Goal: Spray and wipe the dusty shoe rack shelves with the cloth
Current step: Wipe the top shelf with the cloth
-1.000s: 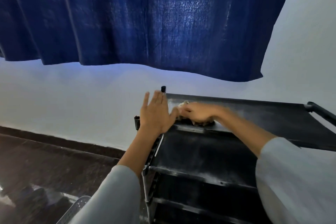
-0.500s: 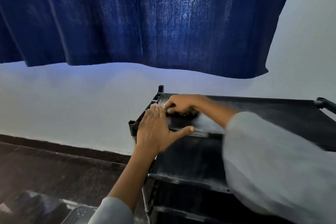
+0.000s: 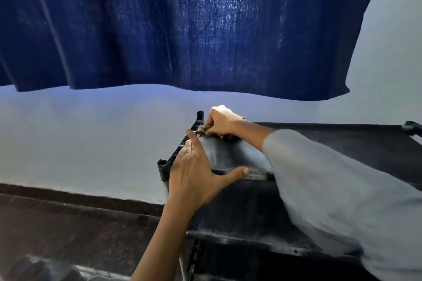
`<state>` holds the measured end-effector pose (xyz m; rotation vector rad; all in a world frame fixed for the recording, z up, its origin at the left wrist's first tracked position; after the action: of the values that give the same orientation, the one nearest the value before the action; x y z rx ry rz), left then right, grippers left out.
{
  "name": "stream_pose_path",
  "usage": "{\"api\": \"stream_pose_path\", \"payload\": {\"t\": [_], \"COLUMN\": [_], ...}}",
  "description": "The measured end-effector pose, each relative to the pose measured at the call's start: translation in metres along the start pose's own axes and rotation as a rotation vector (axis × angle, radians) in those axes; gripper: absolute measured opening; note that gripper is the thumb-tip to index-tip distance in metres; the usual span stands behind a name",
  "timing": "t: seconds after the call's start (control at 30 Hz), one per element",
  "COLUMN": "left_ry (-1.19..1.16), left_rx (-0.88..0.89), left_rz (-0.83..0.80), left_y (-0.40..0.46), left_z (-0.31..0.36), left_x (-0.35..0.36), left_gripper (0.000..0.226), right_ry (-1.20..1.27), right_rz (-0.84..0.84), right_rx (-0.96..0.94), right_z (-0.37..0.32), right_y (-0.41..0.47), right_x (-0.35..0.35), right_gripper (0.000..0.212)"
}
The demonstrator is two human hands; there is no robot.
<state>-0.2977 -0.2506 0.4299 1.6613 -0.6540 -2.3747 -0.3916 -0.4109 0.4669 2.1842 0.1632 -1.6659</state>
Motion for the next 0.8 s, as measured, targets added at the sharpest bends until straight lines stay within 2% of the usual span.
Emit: {"api": "stream_pose_path", "payload": {"t": [0.07,0.13,0.27,0.33,0.47,0.6,0.67,0.73,0.8], "left_ry": [0.021,0.016,-0.026,-0.026,-0.006,-0.006,0.011,0.018,0.019], "left_rx": [0.005,-0.001,-0.030,-0.031,-0.028,-0.020,-0.022,-0.031,-0.039], "left_rz": [0.014,0.018,-0.012,-0.022,-0.022,-0.026,-0.028,-0.040,-0.048], "left_y": [0.002,0.001,-0.003,-0.004,-0.003,-0.001,0.001,0.001,-0.001], "left_z": [-0.001,-0.002,0.001,0.003,0.001,-0.004,-0.006,-0.004,-0.001], "left_x": [0.002,0.002,-0.001,-0.002,0.001,0.004,0.004,0.003,0.002], "left_gripper": [0.150,0.152,0.151,0.152,0.153,0.155,0.154,0.153,0.151], "right_ry": [-0.070,-0.112,-0.011,0.067,0.031,-0.075,-0.105,-0.129,-0.054], "right_rz": [0.021,-0.031,-0.494,-0.566,-0.253,0.010,0.057,0.042,-0.129], "right_rx": [0.007,-0.021,-0.234,-0.284,-0.240,-0.059,-0.025,-0.070,-0.165], "right_z": [-0.002,-0.013,-0.046,-0.048,-0.025,0.001,0.002,-0.008,-0.023], "right_y": [0.004,-0.005,-0.060,-0.082,-0.059,-0.009,0.001,-0.004,-0.023], "right_x": [0.004,0.003,-0.012,-0.016,-0.006,-0.002,0.002,0.004,0.003], "right_gripper": [0.021,0.017,0.011,0.018,0.023,0.016,0.014,0.015,0.017]}}
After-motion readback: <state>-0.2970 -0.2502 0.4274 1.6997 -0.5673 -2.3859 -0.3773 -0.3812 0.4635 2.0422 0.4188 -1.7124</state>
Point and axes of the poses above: each hand's wrist, its own y-axis towards the middle knuckle, its own x-axis out of the palm, z = x × y, the point moved 6 cm from there along y, towards the middle knuckle, and after that the axes turned 1 degree about z, right-handed, at the moved point
